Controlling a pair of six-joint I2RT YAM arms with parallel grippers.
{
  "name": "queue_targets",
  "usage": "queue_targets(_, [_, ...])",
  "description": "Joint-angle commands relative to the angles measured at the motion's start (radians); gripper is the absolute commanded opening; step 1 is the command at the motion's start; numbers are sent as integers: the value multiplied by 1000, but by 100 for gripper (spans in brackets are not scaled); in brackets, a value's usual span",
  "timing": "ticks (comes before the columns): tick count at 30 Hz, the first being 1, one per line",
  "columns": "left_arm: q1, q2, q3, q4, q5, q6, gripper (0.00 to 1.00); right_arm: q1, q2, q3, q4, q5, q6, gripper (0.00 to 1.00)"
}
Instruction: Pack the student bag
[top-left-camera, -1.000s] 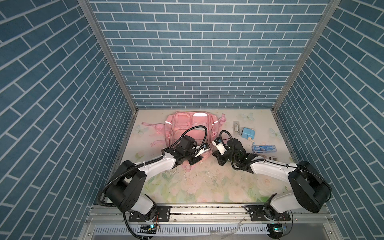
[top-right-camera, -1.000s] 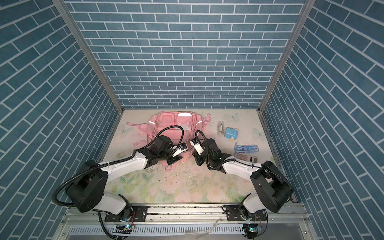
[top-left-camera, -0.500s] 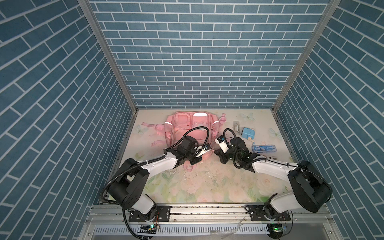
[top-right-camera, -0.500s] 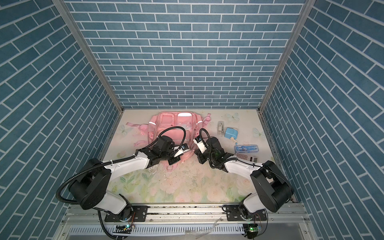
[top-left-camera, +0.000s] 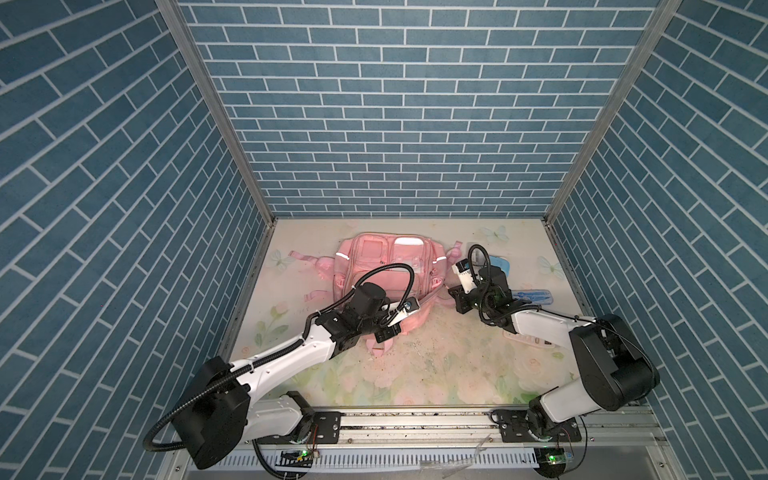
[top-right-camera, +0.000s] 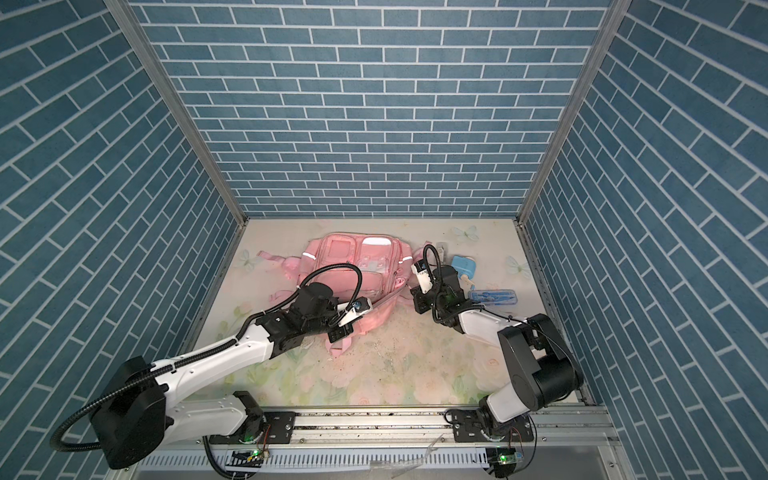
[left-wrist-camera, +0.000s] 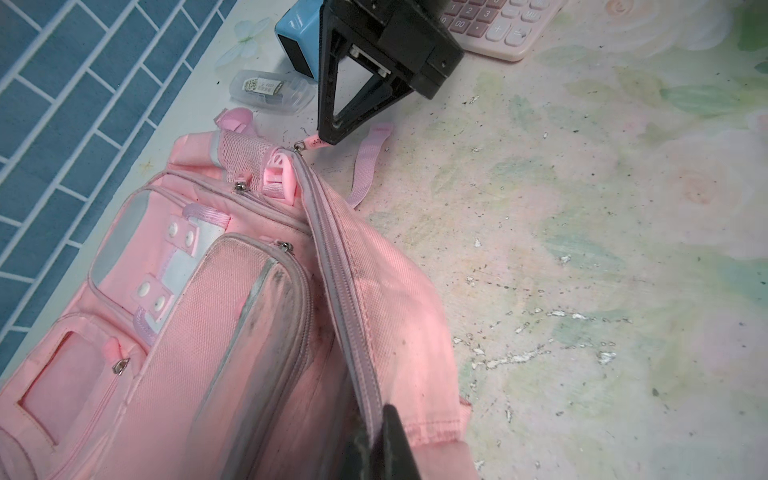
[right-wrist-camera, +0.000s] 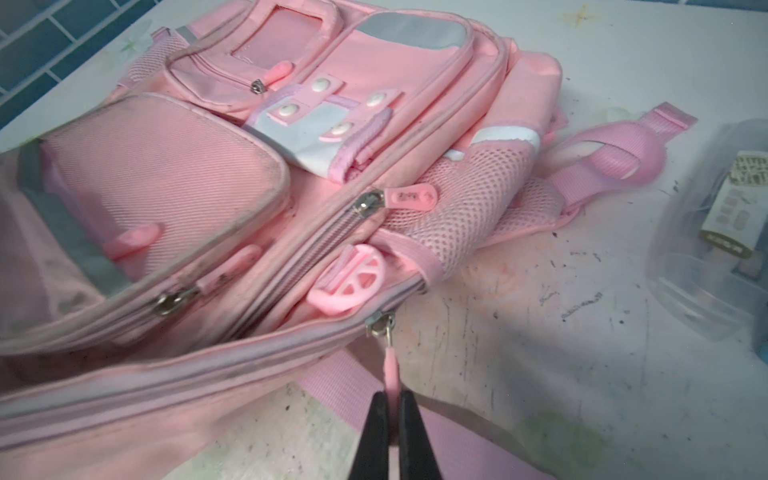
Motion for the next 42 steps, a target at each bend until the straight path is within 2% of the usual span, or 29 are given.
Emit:
queue_targets(1, [-33, -49, 2, 18, -16, -30, 0, -24, 24, 48, 6, 63, -25, 0])
queue_targets(9, [-111, -45, -15, 41, -58, -93, 0, -25, 57, 100, -49, 47, -24, 0])
queue_targets(10, [-118, -45, -18, 51, -65, -109, 0, -26, 56, 111, -68, 52, -16, 3])
queue_targets(13, [-145, -32, -13, 63, -135, -189, 0, -24, 36, 163, -192, 36, 11, 29])
queue_targets(15, [-161, -20, -4, 63, -173, -238, 6, -24, -5, 170, -257, 51, 41, 37])
queue_targets(16, [-168, -17, 0, 66, -185, -264, 14, -24, -39, 157, -271, 65, 52, 41])
queue_targets(17, [-172, -20, 3, 72, -201, -299, 29, -24, -79, 139, -278, 73, 63, 44])
queue_targets(19, [-174, -31, 11, 78, -229, -367, 46, -24, -163, 103, -292, 81, 72, 50])
queue_targets(23, [-168, -71, 33, 61, -322, -489, 69, -23, -330, 56, -327, 38, 70, 56])
queue_targets(26, [-137, -72, 97, -17, -354, -568, 72, -13, -430, 36, -362, 29, 54, 58])
queue_targets(28, [-102, -59, 144, -83, -376, -669, 74, -3, -474, 22, -373, 34, 31, 59])
queue_targets(32, [3, -12, 206, -198, -270, -815, 74, 34, -522, 24, -389, 52, -7, 61])
queue_targets(34, [32, 14, 223, -230, -229, -828, 74, 60, -521, 31, -379, 74, -36, 63])
queue_targets(38, [32, 89, 249, -247, -238, -802, 74, 94, -490, 68, -380, 96, -79, 63])
queue_targets(42, [23, 208, 340, -292, -236, -796, 73, 99, -456, 84, -356, 117, -114, 63])
